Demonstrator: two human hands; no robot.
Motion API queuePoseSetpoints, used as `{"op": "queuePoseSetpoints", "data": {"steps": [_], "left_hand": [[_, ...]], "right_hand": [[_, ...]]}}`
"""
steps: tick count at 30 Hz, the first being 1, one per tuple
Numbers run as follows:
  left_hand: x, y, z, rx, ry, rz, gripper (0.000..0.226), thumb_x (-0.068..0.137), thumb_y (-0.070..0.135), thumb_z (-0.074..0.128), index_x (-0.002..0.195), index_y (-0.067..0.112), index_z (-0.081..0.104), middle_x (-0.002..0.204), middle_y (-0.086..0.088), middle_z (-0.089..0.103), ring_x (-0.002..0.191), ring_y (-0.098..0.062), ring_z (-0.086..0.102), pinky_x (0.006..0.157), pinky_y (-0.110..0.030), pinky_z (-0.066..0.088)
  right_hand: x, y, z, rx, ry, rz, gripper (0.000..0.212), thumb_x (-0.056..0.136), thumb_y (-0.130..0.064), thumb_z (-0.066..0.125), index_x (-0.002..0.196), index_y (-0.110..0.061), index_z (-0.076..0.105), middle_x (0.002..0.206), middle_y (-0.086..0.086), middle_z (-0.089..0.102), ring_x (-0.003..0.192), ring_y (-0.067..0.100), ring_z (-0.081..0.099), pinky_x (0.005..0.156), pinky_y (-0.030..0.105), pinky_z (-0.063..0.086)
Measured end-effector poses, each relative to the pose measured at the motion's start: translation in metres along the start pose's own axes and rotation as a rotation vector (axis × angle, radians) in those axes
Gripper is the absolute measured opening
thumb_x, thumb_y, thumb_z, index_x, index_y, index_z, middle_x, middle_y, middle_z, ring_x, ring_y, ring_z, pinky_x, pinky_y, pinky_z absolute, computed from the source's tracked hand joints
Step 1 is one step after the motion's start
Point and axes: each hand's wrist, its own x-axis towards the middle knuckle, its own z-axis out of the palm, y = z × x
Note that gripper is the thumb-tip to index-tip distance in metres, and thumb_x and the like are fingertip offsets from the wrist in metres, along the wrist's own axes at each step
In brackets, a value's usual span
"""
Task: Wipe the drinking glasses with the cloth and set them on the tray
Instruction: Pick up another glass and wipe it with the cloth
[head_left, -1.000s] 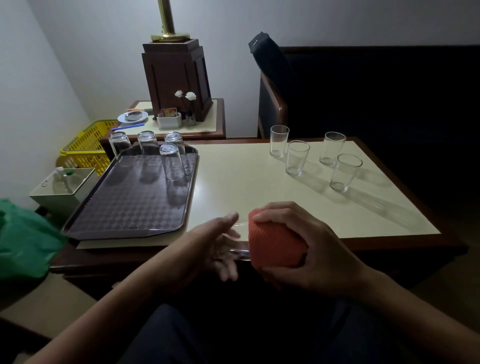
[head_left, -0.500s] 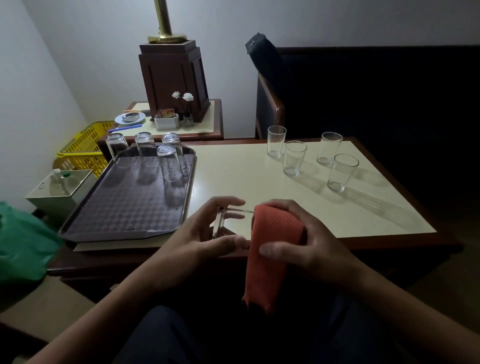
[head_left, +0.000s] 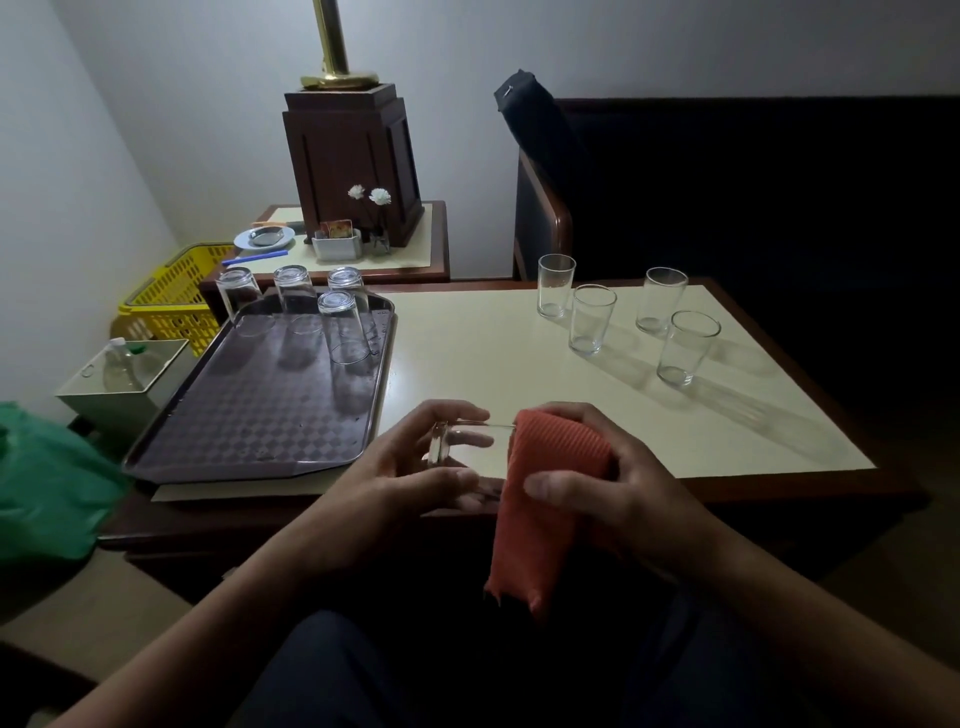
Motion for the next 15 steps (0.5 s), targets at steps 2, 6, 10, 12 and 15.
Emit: {"op": "queuePoseSetpoints", "data": {"steps": [2,6,10,12,15], "left_hand": [[0.003,-0.002,0.002,-0.102,0.044,-0.054,0.046,0.086,0.014,0.071,0.131,0.014,0.062,0.126,-0.023,0.067,0.092,-0.039,0.069,0.083,-0.042,0.06],[0.011,-0.006,0.01,-0.316,0.139,-0.237,0.054,0.095,0.036,0.062,0.129,-0.006,0.055,0.085,-0.024,0.065,0.052,-0.025,0.059,0.044,-0.023,0.046],[0.013,-0.015,0.002,-0.35,0.176,-0.257,0.051,0.093,0.041,0.063,0.118,-0.004,0.061,0.085,-0.024,0.059,0.048,-0.025,0.055,0.042,-0.024,0.038],[0.011,-0.015,0.001,-0.344,0.135,-0.253,0.05,0.089,0.043,0.071,0.113,-0.001,0.068,0.086,-0.026,0.058,0.05,-0.025,0.054,0.045,-0.025,0.036],[0.009,-0.016,-0.001,-0.341,0.007,-0.188,0.063,0.08,0.043,0.081,0.119,-0.004,0.065,0.089,-0.025,0.062,0.056,-0.025,0.052,0.048,-0.024,0.036]], "right_hand": [[-0.002,-0.003,-0.001,-0.212,0.004,-0.087,0.067,0.079,-0.023,0.094,0.135,-0.041,0.061,0.122,-0.006,0.066,0.108,0.019,0.072,0.084,0.035,0.065],[-0.005,-0.001,-0.003,-0.769,-0.005,-0.565,0.076,0.081,-0.031,0.094,0.146,-0.03,0.056,0.154,-0.009,0.049,0.141,0.013,0.052,0.102,0.021,0.054],[0.002,0.001,-0.015,-0.339,0.016,-0.222,0.062,0.089,-0.027,0.086,0.143,-0.038,0.057,0.137,-0.009,0.065,0.122,0.013,0.066,0.096,0.033,0.059],[0.003,-0.001,-0.015,-0.151,-0.009,-0.063,0.041,0.097,-0.029,0.075,0.137,-0.034,0.065,0.124,0.002,0.075,0.114,0.023,0.073,0.099,0.045,0.06],[0.004,-0.003,-0.012,-0.106,-0.034,-0.037,0.027,0.097,-0.028,0.072,0.123,-0.022,0.077,0.108,0.006,0.081,0.1,0.022,0.078,0.085,0.034,0.062]]}}
